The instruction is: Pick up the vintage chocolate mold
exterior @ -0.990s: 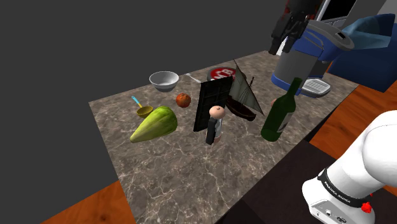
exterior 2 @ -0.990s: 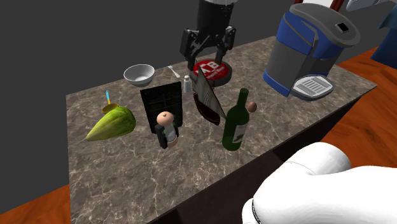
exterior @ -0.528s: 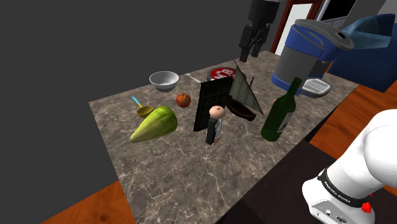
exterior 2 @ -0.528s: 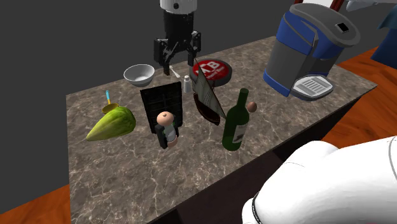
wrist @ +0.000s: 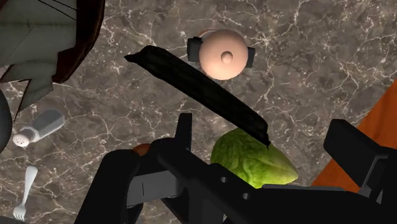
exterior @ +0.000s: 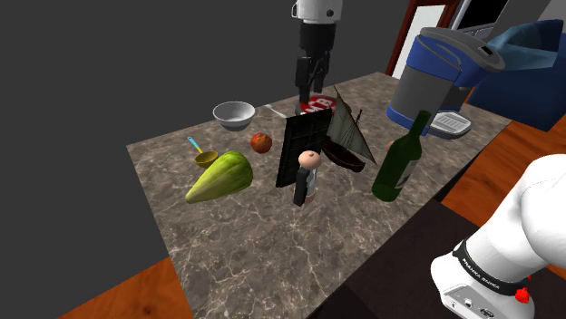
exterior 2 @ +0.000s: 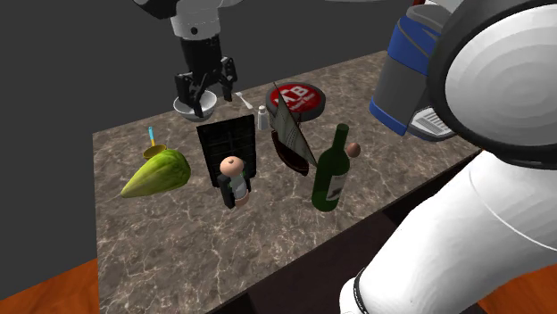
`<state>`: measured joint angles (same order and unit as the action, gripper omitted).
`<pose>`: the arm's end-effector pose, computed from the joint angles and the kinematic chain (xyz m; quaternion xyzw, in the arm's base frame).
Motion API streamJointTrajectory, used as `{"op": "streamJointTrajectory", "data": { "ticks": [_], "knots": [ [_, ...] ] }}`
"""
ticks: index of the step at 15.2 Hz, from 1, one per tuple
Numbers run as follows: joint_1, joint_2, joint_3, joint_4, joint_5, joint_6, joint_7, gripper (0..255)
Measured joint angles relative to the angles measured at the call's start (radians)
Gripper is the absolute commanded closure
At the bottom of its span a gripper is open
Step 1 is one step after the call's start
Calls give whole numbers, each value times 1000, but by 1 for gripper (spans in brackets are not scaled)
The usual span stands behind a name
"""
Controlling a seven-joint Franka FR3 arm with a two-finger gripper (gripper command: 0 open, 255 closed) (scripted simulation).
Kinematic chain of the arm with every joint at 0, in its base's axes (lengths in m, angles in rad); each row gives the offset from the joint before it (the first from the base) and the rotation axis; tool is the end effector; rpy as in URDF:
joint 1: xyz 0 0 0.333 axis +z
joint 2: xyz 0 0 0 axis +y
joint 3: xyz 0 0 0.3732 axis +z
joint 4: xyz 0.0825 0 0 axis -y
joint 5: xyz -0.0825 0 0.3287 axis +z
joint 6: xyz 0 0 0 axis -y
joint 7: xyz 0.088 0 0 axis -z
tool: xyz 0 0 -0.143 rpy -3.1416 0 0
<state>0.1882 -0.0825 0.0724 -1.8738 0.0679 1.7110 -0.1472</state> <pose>0.4483 0.1300 0.5709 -0.9793 -0.1960 0.0419 0.0281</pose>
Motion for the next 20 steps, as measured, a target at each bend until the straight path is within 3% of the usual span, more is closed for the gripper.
{"op": "streamJointTrajectory", "data": {
  "ticks": [6,13,14,20],
  "knots": [
    [41,175,41,132,-34,-5,-38,0],
    [44,198,44,69,-38,78,-42,0],
    [44,200,44,66,-38,83,-42,255],
    [44,200,44,62,-38,88,-42,255]
  ]
}}
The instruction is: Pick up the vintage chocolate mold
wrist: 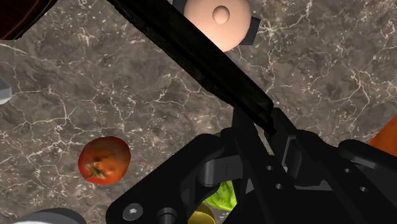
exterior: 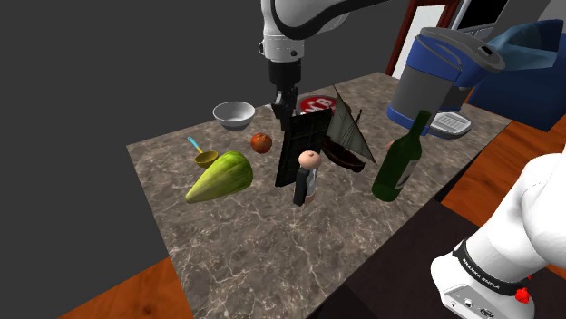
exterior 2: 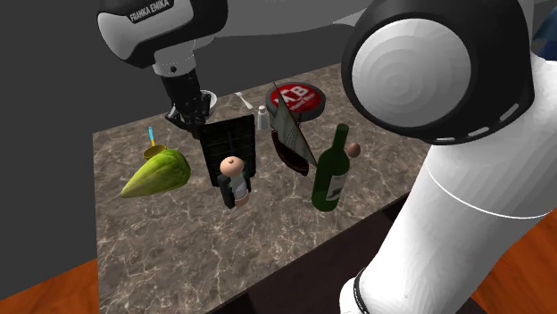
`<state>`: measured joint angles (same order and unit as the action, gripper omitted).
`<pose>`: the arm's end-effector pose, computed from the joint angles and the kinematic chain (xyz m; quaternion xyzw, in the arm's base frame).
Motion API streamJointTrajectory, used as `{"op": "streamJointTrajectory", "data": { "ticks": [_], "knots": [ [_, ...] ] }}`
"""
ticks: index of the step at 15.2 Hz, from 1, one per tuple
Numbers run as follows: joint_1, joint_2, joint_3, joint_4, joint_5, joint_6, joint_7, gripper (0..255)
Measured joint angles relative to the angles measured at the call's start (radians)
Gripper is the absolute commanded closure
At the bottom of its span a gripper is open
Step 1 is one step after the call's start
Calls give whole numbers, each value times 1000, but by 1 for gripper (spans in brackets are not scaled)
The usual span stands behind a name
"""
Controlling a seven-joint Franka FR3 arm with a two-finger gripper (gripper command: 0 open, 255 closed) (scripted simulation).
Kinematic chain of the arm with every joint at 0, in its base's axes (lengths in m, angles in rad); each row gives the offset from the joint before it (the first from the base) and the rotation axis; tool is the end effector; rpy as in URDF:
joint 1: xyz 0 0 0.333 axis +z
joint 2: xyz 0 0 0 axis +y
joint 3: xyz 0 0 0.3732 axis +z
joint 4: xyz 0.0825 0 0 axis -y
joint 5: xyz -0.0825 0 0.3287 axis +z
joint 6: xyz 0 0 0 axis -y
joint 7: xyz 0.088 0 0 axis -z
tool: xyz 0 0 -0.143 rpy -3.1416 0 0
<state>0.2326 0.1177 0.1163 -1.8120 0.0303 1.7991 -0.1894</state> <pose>0.4987 0.1824 0.5030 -0.9629 -0.2611 0.0664 0.0161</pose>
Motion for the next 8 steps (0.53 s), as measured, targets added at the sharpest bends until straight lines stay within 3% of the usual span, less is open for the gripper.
{"op": "streamJointTrajectory", "data": {
  "ticks": [8],
  "knots": [
    [-1,-7,-1,32,0,-39,0,255]
  ]
}}
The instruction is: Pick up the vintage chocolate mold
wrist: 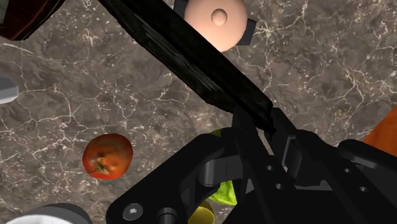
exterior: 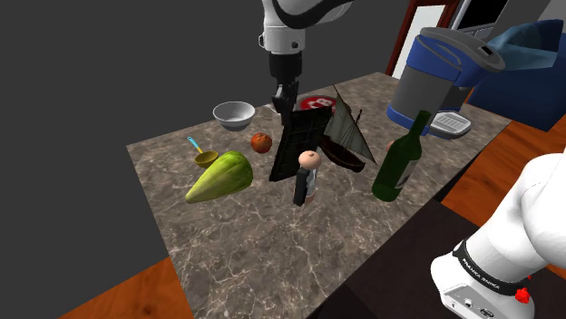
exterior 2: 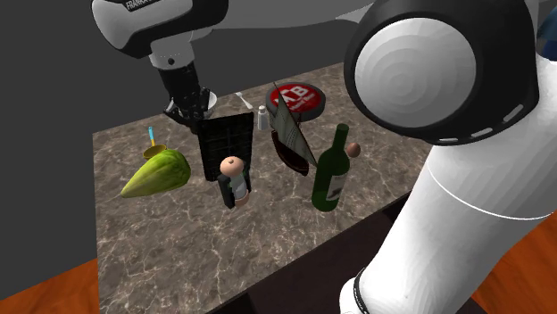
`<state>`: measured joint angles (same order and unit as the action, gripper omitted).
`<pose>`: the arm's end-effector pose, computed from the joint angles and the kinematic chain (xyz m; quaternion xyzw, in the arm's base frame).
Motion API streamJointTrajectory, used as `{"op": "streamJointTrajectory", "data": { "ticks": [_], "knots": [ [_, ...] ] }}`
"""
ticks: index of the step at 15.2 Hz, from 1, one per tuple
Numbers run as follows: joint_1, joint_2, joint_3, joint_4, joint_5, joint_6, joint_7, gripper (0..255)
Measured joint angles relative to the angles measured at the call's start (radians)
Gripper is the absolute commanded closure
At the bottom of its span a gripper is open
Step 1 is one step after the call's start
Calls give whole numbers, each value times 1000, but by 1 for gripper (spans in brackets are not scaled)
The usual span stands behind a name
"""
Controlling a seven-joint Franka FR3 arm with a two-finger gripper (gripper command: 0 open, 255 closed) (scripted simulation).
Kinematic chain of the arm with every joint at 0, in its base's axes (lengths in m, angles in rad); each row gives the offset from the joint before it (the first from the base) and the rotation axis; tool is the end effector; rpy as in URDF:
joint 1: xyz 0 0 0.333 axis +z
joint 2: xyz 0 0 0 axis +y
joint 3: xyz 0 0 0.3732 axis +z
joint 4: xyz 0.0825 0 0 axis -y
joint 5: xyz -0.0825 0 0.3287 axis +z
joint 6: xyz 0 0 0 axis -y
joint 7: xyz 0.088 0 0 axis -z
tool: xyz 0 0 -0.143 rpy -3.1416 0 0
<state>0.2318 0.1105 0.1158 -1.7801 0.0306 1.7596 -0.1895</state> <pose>0.4975 0.1814 0.5170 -0.9629 -0.2611 0.0666 0.0160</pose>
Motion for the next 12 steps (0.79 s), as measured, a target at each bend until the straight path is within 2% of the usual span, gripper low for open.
{"op": "streamJointTrajectory", "data": {
  "ticks": [12],
  "knots": [
    [0,-3,1,152,0,-155,6,255]
  ]
}}
